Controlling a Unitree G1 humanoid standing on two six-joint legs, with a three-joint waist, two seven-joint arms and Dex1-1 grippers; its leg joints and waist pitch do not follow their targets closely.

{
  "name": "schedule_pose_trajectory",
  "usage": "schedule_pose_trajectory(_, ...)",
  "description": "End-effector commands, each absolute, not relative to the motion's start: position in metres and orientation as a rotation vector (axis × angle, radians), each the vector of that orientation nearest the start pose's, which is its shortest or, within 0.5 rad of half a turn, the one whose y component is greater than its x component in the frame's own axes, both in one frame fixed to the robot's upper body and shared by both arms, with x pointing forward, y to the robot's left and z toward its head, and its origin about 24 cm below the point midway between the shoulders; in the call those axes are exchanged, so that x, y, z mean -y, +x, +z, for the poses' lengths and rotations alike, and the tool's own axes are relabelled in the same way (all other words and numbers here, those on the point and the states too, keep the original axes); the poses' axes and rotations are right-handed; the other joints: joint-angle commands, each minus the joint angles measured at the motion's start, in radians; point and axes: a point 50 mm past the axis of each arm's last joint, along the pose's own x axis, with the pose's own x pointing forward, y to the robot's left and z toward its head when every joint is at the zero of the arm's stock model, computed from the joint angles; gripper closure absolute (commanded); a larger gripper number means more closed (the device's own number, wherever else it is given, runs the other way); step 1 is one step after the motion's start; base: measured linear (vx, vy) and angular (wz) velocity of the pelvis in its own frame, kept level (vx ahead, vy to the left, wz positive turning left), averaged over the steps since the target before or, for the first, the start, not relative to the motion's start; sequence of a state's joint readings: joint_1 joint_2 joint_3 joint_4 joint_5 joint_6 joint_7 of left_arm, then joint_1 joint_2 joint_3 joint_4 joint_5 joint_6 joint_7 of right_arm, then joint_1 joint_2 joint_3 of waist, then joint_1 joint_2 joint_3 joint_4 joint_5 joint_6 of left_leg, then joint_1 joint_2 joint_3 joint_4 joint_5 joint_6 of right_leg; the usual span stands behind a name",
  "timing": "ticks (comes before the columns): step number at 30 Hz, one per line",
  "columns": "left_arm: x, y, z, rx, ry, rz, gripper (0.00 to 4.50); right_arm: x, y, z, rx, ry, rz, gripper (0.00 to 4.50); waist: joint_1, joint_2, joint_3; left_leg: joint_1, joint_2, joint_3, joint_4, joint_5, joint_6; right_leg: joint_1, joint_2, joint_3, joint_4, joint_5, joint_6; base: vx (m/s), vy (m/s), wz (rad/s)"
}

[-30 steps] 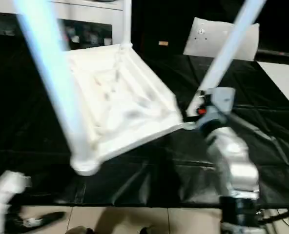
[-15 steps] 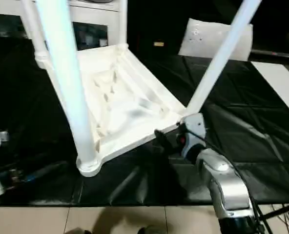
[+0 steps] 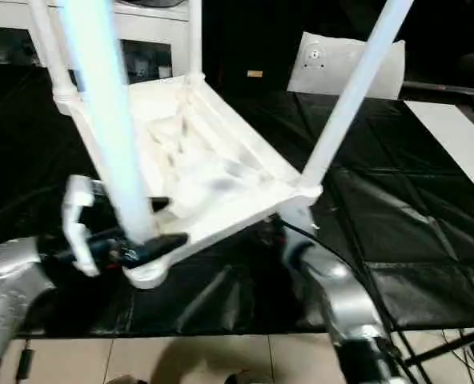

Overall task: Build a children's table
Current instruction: Rotate table base

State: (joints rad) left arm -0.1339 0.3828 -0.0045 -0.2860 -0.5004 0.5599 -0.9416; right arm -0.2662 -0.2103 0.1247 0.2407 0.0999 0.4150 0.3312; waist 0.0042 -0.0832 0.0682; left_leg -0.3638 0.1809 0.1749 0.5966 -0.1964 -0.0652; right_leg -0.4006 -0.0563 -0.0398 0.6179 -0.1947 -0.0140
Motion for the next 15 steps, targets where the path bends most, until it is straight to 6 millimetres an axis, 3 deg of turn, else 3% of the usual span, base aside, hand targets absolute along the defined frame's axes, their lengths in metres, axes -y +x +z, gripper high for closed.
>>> schedule_pose_trajectory(1, -0.113, 0.234, 0.109, -0.118, -0.180, -1.257, 0.02, 0.132, 0.301, 0.017, -0.421, -0.116, 0.435, 0.00, 0.000, 0.019, -0.054, 0.008, 0.043, -0.008, -0.071, -0.169, -0.016, 0.043, -0.062, 0.047, -0.067, -0.156, -0.183, 0.000, 0.000, 0.00)
schedule_pose_trajectory(3, -0.104, 0.232, 0.109, -0.111, -0.187, -1.282, 0.02, 0.127, 0.304, 0.017, -0.418, -0.116, 0.444, 0.00, -0.005, 0.013, -0.050, 0.007, 0.045, -0.013, -0.074, -0.230, -0.031, 0.043, -0.064, 0.046, -0.074, -0.249, -0.162, 0.000, 0.000, 0.00)
schedule_pose_trajectory(4, -0.101, 0.232, 0.109, -0.109, -0.192, -1.291, 0.02, 0.126, 0.305, 0.017, -0.415, -0.114, 0.446, 0.00, -0.006, 0.016, -0.049, 0.008, 0.045, -0.016, -0.076, -0.267, -0.042, 0.040, -0.065, 0.044, -0.080, -0.312, -0.143, 0.000, 0.000, 0.00)
schedule_pose_trajectory(7, -0.078, 0.229, 0.111, -0.086, -0.226, -1.351, 0.02, 0.118, 0.311, 0.019, -0.397, -0.108, 0.460, 0.00, -0.016, 0.010, -0.049, 0.008, 0.043, -0.018, -0.074, -0.310, -0.049, 0.034, -0.068, 0.045, -0.091, -0.383, -0.113, 0.000, 0.000, 0.00)
schedule_pose_trajectory(10, -0.062, 0.231, 0.114, -0.060, -0.232, -1.382, 0.02, 0.113, 0.314, 0.021, -0.385, -0.106, 0.470, 0.00, -0.021, 0.006, -0.053, 0.000, 0.043, -0.019, -0.073, -0.284, -0.041, 0.037, -0.070, 0.045, -0.091, -0.375, -0.103, 0.000, 0.000, 0.00)
schedule_pose_trajectory(11, -0.059, 0.232, 0.115, -0.054, -0.233, -1.386, 0.02, 0.112, 0.315, 0.021, -0.383, -0.106, 0.471, 0.00, -0.020, 0.006, -0.056, 0.002, 0.043, -0.017, -0.069, -0.271, -0.037, 0.036, -0.069, 0.045, -0.090, -0.359, -0.103, 0.000, 0.000, 0.00)
schedule_pose_trajectory(15, -0.044, 0.241, 0.118, -0.019, -0.216, -1.388, 0.02, 0.108, 0.318, 0.022, -0.373, -0.109, 0.471, 0.00, -0.020, 0.007, -0.060, -0.001, 0.041, -0.012, -0.063, -0.223, -0.019, 0.037, -0.067, 0.047, -0.086, -0.293, -0.123, 0.000, 0.000, 0.00)
